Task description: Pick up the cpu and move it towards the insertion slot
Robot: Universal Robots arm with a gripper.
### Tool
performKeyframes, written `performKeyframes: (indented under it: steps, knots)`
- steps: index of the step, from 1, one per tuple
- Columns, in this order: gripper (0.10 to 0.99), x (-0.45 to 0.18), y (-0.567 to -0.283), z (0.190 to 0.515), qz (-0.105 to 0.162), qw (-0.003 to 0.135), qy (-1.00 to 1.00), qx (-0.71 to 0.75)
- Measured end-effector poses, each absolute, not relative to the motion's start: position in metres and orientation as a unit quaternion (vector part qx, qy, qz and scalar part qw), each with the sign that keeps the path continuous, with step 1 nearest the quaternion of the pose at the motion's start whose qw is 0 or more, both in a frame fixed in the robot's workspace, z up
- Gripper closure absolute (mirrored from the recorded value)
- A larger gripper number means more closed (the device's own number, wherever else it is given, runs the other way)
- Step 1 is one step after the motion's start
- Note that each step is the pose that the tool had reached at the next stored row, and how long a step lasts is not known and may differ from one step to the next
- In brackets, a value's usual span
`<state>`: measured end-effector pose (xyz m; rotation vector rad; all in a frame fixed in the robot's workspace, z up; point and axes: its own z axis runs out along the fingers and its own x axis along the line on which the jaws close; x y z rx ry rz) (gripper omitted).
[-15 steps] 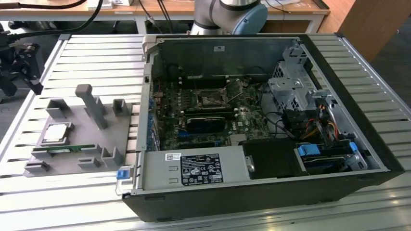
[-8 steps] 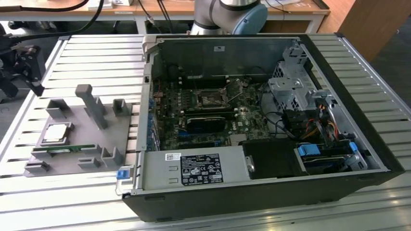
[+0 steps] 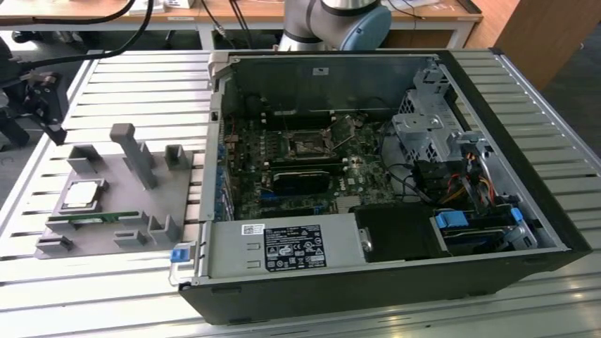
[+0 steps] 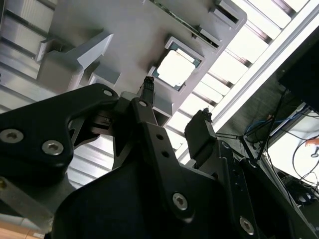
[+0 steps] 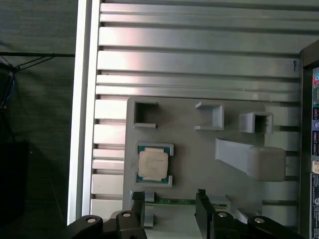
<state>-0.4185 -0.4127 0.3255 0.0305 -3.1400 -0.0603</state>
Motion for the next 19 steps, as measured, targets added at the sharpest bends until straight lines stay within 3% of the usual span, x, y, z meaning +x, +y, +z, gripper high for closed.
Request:
performKeyframes:
  steps: [11,14,19]
  knots:
    - [0.545,-0.418,-0.419,0.315,-0.019,0.000,-1.000,0.010]
    - [0.427,-0.419,-0.420,0.312,-0.019,0.000,-1.000,0.010]
    - [0.427,-0.419,-0.420,0.303,-0.019,0.000,-1.000,0.010]
